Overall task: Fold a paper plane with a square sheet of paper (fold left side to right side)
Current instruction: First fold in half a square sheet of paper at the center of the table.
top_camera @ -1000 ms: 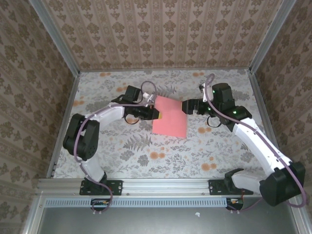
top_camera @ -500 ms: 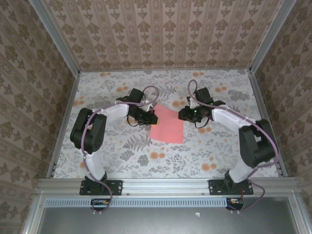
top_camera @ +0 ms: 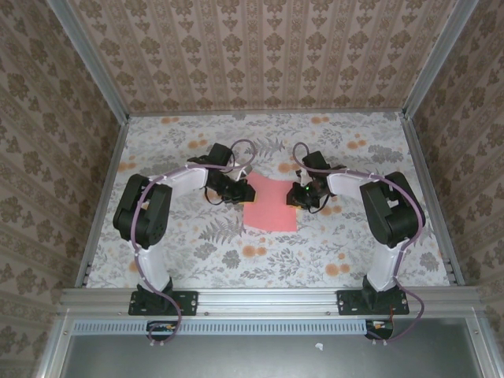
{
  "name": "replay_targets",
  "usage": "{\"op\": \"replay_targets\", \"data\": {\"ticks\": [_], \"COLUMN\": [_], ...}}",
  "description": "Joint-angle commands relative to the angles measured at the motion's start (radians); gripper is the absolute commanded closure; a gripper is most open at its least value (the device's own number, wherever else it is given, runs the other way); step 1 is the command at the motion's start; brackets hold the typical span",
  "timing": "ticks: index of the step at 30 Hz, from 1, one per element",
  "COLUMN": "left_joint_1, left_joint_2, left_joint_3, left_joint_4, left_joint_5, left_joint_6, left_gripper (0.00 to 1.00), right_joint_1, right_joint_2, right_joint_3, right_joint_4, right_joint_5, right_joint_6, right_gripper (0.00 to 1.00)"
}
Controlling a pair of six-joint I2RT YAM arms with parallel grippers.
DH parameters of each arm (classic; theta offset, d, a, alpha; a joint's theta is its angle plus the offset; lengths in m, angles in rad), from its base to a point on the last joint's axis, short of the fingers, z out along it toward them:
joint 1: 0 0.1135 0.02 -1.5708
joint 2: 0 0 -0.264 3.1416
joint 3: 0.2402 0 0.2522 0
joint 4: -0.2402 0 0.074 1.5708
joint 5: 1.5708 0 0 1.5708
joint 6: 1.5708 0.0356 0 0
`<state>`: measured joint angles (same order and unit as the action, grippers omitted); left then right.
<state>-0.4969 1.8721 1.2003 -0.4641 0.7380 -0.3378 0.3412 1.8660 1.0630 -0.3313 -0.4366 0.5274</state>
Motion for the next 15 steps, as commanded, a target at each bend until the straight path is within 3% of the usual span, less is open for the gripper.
{"op": "replay_targets", "data": {"ticks": [1,9,15], "left_joint_1": [-0.010,-0.074,-0.102], "left_joint_2": [-0.039,0.000,0.070], "left_joint_3": [0.023,0.078,0.094], "left_joint_4": [0.012,0.102,0.147], "left_joint_5": [0.045,0.110,0.111], "left_joint_6": [-0.012,-0.073,-0.105], "left_gripper": [0.71,0.43,0.41], "right_joint_1": [0.008,0.009,0.008], "right_joint_2": [0.033,0.036,0.012], "right_joint_3": [0.011,0.002,-0.019], "right_joint_4": [-0.059,-0.047,0.011], "right_joint_5": [0.053,0.040,0.009], "right_joint_6": [-0.020,-0.029,-0.021], "right_gripper": [0.81,0.81,0.80]}}
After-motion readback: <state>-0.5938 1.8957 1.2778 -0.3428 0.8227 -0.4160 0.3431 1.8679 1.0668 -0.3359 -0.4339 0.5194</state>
